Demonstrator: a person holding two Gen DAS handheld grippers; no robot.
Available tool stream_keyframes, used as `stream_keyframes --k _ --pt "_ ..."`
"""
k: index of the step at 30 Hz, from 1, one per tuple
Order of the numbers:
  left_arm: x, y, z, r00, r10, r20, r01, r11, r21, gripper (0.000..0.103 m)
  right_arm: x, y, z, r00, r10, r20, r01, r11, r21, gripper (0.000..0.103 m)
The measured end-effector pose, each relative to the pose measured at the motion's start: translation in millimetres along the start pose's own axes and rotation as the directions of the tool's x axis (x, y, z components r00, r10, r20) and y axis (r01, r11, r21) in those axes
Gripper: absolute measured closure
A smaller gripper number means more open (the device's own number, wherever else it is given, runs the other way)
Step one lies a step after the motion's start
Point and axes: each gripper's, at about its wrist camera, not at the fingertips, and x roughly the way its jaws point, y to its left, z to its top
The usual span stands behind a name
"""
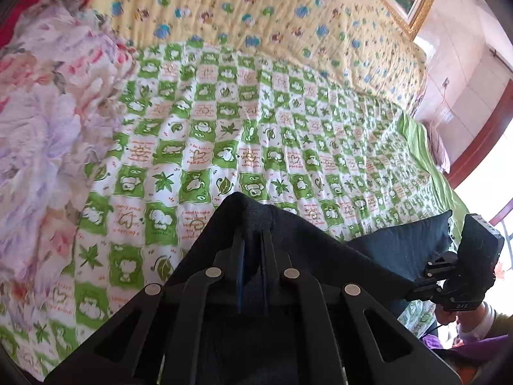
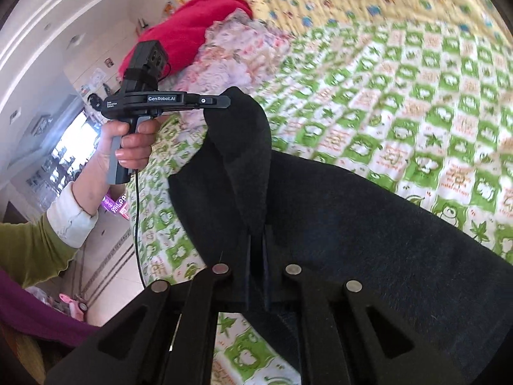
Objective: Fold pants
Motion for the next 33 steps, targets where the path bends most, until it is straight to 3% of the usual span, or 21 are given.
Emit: stream_keyframes --k 7,12,26,33 --pt "-39 4 -51 0.991 -0.002 0.131 0.009 0.999 -0.047 0.096 4 24 -20 0.998 -0.058 -0.015 0.056 0.992 -0.114 0.096" --pt "-47 15 -82 0.983 0.002 0.183 0.019 0.993 -0.116 0.096 15 32 -32 0.993 -0.109 -0.035 0.102 0.981 -0.163 0.096" --pt "-47 30 -141 0.976 0.01 0.217 0.053 0.958 -0.282 0.096 21 51 -48 0.981 -0.191 -0.042 0.17 0.938 -0.302 0.096" --pt "-50 37 -157 0.976 0.048 0.211 0.03 0.937 -0.349 0.096 21 57 -53 0.978 -0.201 -0.051 0.173 0.926 -0.336 0.096"
